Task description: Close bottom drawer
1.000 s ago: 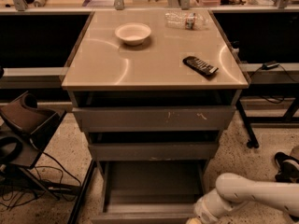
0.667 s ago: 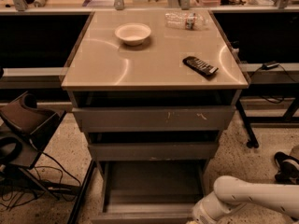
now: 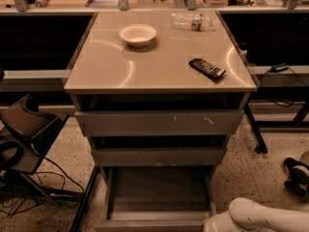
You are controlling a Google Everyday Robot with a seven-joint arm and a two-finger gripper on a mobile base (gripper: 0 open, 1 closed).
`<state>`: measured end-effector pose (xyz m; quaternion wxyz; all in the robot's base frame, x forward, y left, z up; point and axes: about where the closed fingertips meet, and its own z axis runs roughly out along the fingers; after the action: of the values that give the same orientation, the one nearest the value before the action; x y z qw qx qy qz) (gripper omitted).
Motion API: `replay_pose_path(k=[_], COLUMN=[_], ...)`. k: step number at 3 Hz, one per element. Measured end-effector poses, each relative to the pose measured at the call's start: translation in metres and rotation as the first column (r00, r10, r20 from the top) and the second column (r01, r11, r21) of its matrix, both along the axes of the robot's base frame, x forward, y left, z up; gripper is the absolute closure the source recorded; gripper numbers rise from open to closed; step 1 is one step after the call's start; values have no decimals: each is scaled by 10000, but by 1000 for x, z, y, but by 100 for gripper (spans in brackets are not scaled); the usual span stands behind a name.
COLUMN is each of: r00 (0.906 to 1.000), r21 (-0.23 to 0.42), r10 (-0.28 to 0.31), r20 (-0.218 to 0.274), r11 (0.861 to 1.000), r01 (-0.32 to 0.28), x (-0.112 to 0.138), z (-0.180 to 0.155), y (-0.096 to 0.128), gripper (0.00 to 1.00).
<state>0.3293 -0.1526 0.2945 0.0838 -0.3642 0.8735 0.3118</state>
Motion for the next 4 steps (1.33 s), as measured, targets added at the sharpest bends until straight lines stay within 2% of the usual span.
replay_pose_path(k=[2,3,4], r00=[9944,9933,9955], r21=[625,820,724], r10=[-1036,-1151,-930], r20=[204,24,-194], r11=[9928,9900,9929], r01=[1021,1146,942], x=[-13,-12,10], z=[-53,-72,-84], y=[-18,-20,-15], gripper=[0,0,0])
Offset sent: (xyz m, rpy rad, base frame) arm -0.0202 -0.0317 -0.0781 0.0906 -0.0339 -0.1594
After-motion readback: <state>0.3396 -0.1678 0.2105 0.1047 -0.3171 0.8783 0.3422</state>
